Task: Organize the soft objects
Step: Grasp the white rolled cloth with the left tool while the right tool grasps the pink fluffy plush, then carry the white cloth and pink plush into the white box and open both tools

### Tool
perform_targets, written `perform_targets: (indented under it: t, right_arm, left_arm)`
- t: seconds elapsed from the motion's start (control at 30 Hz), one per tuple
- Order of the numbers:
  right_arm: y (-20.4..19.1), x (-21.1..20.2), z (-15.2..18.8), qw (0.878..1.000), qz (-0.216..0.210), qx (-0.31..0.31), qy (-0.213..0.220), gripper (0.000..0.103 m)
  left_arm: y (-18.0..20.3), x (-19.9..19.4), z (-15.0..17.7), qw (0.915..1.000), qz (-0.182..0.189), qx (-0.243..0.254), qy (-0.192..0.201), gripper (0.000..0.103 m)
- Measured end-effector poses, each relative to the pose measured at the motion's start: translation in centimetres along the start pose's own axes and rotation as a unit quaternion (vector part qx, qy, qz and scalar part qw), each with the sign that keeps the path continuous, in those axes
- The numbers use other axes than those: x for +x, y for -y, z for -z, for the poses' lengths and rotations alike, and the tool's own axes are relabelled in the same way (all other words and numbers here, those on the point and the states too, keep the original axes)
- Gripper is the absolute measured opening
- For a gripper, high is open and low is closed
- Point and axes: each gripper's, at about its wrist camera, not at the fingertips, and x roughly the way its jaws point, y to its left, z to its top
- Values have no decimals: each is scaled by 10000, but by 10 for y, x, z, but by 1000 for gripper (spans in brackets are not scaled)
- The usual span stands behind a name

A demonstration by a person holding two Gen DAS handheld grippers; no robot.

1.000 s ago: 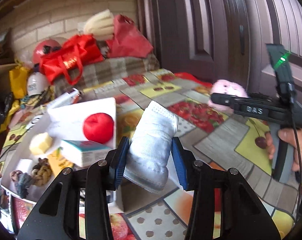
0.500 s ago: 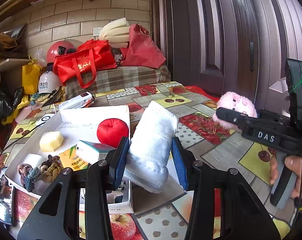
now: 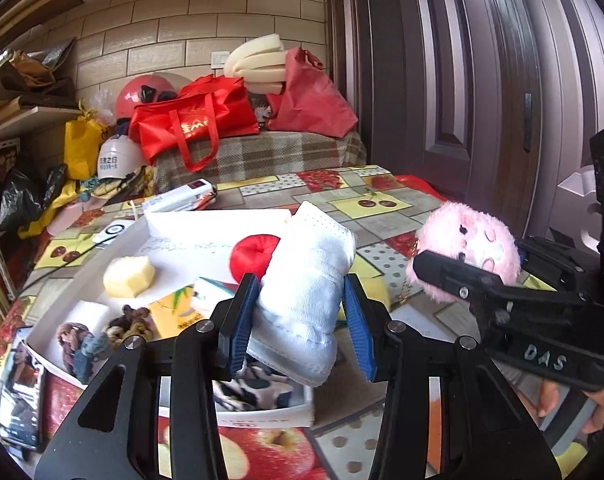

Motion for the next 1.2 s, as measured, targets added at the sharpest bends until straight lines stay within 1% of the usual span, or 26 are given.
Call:
perform_targets:
  t: [0.17, 0.33, 0.5, 0.67, 0.83, 0.97, 1.2]
  right_arm:
    - [-17, 7, -1, 9998, -130, -155, -27, 55]
    - [-28, 13, -1, 9993, -217, -294, -31, 55]
    - [-35, 15, -2, 9991, -249, -342, -45, 55]
    - [-42, 19, -3, 9989, -287, -364, -55, 55]
    - [-54, 28, -6, 9985, -359, -401, -46, 55]
    - [-65, 36, -9, 9981, -412, -460, -45, 55]
    - [-78, 52, -14, 9977, -418, -522, -51, 55]
  left_arm:
    - [-10, 0, 1, 9996, -246, 157, 37, 43]
    - [-34, 4, 1, 9986, -524, -30, 16, 43]
    - [-49, 5, 1, 9976, -622, -288, -23, 43]
    - [-51, 3, 3, 9968, -783, -173, 44, 43]
    - [-62, 6, 2, 9949, -1002, -144, 48, 43]
    - [-76, 10, 1, 9928, -1168, -257, 7, 43]
    - [-97, 19, -1, 9900, -1338, -436, -77, 43]
